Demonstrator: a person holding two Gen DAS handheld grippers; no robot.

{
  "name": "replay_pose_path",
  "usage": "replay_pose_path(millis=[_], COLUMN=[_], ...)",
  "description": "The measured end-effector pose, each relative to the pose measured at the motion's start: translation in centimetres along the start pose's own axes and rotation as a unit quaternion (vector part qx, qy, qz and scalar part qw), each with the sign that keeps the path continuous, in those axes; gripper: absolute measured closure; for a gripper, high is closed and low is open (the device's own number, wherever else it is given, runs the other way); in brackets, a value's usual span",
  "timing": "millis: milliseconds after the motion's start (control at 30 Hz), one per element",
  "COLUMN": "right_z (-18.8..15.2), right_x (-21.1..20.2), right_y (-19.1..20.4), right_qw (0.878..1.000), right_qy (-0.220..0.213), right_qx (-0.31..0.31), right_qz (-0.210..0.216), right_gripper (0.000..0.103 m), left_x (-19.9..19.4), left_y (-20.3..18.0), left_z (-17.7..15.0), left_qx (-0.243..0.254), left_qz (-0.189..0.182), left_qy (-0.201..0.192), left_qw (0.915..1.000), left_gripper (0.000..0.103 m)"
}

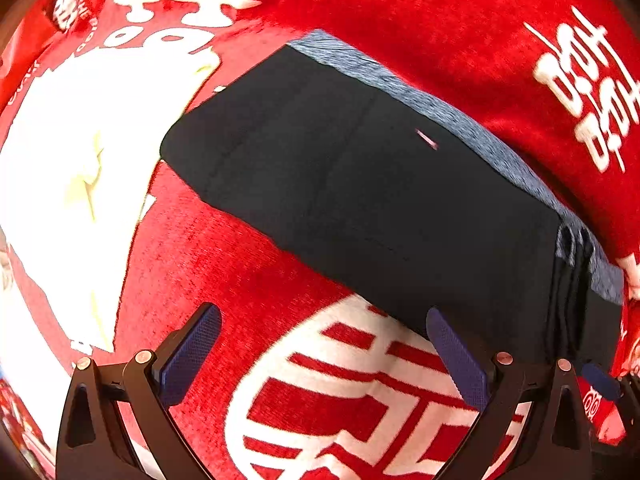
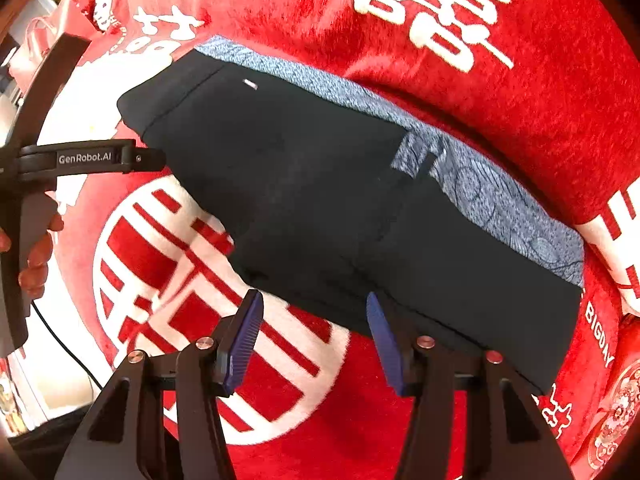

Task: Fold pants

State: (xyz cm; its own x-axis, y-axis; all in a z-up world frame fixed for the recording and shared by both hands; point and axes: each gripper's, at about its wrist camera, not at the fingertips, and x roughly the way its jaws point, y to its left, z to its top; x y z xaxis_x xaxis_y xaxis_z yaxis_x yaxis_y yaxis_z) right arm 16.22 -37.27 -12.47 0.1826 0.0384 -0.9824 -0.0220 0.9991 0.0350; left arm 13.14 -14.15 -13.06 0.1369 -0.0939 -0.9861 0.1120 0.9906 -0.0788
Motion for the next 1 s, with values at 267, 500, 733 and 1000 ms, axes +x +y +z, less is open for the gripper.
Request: replay_pose_path(millis=[267, 500, 733, 1000], right_z=[3.3, 2.9, 3.0, 3.6], right_x=[5.3, 5.9, 6.1, 6.9], right_y=[0.0, 0.1, 1.3, 2.9], right_qw=[0.997, 0.995, 0.993, 0.991], right_qy=[0.048, 0.055, 0.062, 0.073], right_qx=[0.051, 0.088, 0.087, 0.084], right_qz=[-0.01, -0.009, -0.039, -0.072], right_gripper=[0.068, 0.069, 0.068, 0.068], left_x=[1.5, 2.3, 2.6, 2.7], left_y=[2.9, 4.5, 4.8, 5.4], left_z=[2.0, 3.0, 4.0, 4.6], left_qx=[-0.022, -0.018, -0.004, 0.007], left_qz=[-0.004, -0.019, -0.028, -0.038], left_qy=[0.007, 0.013, 0.011, 0.015], left_qw=[0.9997, 0.9996, 0.9995, 0.9991], left_gripper=[0.0, 0.0, 0.0, 0.0])
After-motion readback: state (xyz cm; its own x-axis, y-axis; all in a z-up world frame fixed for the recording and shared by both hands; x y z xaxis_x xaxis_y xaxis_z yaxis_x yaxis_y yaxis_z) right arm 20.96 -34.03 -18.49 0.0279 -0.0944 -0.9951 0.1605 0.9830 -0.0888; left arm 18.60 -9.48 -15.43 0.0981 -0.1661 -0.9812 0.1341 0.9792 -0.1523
